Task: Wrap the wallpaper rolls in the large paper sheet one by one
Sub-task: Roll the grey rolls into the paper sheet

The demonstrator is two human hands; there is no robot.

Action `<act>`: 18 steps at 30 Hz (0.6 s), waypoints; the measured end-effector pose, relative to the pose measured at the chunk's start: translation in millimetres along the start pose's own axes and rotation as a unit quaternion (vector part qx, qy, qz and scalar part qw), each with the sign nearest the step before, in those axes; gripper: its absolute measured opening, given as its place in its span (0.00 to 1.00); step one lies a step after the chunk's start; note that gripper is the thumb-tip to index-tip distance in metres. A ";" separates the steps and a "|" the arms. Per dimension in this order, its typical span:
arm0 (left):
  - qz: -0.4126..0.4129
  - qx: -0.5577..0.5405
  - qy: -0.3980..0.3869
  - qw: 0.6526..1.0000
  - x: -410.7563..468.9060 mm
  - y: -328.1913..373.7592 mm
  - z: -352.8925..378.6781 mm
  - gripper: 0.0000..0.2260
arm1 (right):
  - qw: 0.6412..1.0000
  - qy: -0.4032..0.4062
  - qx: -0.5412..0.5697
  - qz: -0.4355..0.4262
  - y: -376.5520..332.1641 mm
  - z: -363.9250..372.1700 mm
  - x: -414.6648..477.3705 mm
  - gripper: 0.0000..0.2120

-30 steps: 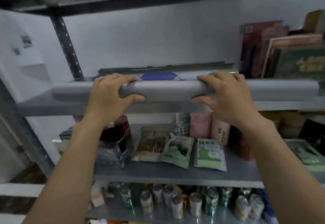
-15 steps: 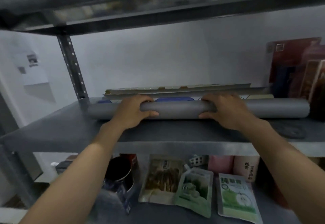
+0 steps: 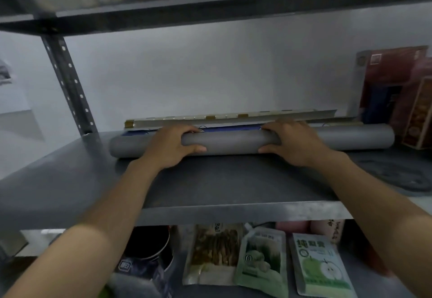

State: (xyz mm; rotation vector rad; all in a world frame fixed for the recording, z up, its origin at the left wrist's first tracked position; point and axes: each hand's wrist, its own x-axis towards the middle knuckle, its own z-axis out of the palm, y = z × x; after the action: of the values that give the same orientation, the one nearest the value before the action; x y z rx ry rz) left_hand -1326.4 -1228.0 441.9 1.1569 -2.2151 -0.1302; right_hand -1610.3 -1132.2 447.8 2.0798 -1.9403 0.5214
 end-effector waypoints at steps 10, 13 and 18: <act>0.027 0.006 0.001 1.000 -0.4 1.1 5.0 0.23 | 1.000 0.008 0.011 -0.014 -8.2 4.8 -2.1 0.34; 0.029 -0.008 0.000 1.000 -3.2 6.2 4.3 0.23 | 0.999 0.024 0.043 -0.009 -11.5 4.6 -4.7 0.36; 0.021 -0.051 0.039 0.998 -19.1 25.3 -6.4 0.21 | 0.990 0.055 0.128 0.004 -17.6 -0.5 -16.0 0.37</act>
State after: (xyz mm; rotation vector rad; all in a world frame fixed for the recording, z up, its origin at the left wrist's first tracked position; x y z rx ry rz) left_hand -1332.6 -1196.6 446.8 1.0412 -2.1366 -0.1760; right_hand -1593.7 -1116.1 442.5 2.1388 -1.9045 0.9092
